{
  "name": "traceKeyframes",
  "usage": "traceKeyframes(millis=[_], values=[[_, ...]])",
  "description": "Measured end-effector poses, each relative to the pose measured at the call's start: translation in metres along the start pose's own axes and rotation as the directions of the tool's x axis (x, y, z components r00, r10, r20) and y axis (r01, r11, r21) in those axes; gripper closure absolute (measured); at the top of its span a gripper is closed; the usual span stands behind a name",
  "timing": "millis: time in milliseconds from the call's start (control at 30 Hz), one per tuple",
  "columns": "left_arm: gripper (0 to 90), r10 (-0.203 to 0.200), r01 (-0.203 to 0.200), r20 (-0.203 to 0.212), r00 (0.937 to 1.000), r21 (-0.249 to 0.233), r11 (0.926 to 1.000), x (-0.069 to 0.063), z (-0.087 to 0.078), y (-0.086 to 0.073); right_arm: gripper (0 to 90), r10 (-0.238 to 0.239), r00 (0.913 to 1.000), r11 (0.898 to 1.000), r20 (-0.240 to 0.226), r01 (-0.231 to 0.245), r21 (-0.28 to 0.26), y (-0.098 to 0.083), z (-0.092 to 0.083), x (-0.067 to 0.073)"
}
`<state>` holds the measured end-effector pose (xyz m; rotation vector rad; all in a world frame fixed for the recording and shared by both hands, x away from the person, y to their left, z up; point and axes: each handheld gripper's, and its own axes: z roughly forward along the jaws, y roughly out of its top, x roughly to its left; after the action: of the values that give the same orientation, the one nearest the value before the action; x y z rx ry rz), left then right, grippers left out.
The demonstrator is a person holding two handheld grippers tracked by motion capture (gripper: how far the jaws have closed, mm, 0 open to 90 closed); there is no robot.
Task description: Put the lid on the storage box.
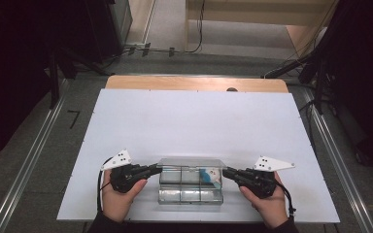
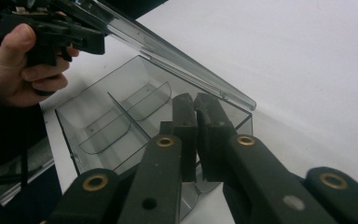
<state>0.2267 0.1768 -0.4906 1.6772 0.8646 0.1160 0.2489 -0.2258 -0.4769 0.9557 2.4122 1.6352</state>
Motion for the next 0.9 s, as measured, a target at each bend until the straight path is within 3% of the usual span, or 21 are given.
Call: traceKeyframes(millis=[900], values=[[89.0,-0.008,0.008,0.009,0.9999,0.019,0.9998,-0.012,-0.01,-0.015,85.9,-0.042,0.9991,0.999,0.008,0.042,0.014,-0.012,0.002,0.013]])
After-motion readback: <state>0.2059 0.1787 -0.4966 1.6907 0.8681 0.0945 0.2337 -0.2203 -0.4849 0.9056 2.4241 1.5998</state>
